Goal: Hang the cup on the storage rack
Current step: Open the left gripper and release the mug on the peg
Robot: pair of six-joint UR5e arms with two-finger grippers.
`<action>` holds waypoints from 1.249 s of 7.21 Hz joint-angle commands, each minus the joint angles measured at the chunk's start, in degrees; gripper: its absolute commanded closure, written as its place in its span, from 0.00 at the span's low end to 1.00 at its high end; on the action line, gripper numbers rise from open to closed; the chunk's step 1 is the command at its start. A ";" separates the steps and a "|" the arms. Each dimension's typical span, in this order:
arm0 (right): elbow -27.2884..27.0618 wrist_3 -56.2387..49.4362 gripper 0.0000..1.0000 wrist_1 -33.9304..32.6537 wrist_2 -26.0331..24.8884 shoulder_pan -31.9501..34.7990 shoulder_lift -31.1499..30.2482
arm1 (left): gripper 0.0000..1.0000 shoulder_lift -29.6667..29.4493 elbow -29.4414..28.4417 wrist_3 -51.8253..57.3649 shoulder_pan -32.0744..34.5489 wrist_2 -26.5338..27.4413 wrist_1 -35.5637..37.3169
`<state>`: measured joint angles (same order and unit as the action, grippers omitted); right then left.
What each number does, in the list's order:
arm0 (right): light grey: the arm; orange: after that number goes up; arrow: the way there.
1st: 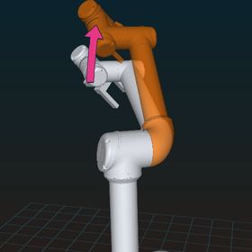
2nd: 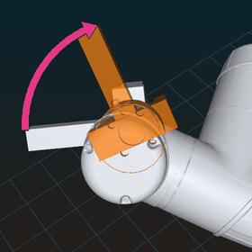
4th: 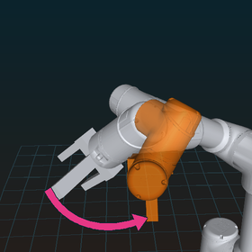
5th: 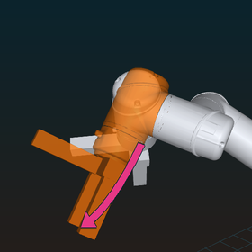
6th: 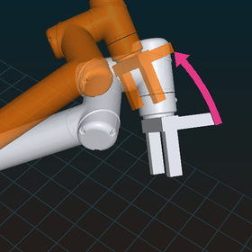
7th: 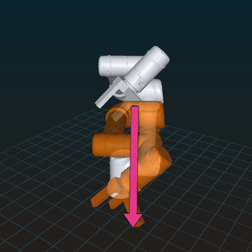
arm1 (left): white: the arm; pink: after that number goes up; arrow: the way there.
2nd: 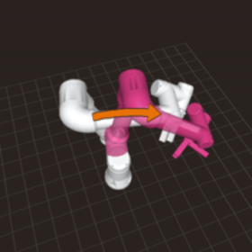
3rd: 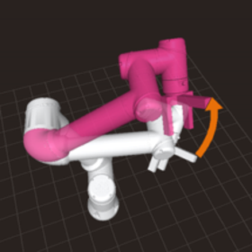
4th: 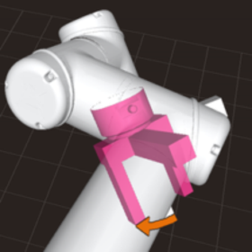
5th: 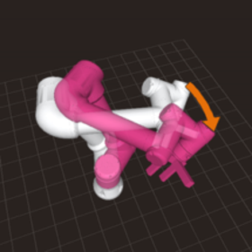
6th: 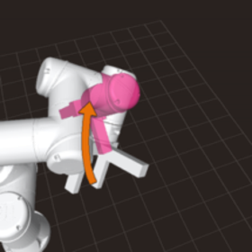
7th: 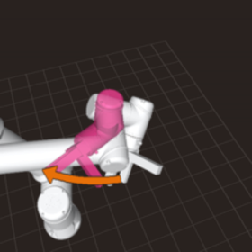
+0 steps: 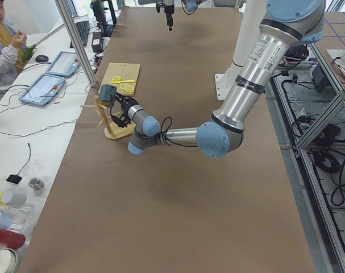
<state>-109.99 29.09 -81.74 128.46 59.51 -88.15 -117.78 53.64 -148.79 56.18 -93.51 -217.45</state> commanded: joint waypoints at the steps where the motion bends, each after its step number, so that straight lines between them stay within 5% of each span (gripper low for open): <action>1: -0.66 0.00 0.00 -0.17 -0.06 0.08 -0.18 | 0.42 0.09 0.07 -0.10 0.42 -0.09 0.01; 4: -1.63 0.17 0.00 -0.62 0.73 0.17 -0.26 | 0.25 1.93 1.64 0.52 2.00 -0.44 0.01; 7: -1.45 0.09 0.00 -0.62 0.73 0.35 -0.26 | 0.24 5.70 4.89 0.60 3.05 -2.10 -0.08; 9: -1.19 -0.35 0.00 -0.70 0.82 1.66 -0.61 | 0.18 8.95 6.39 12.30 5.86 -7.96 0.00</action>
<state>-111.31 29.04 -82.41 129.22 60.40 -88.52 -110.59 59.23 -143.95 60.34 -97.78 -217.50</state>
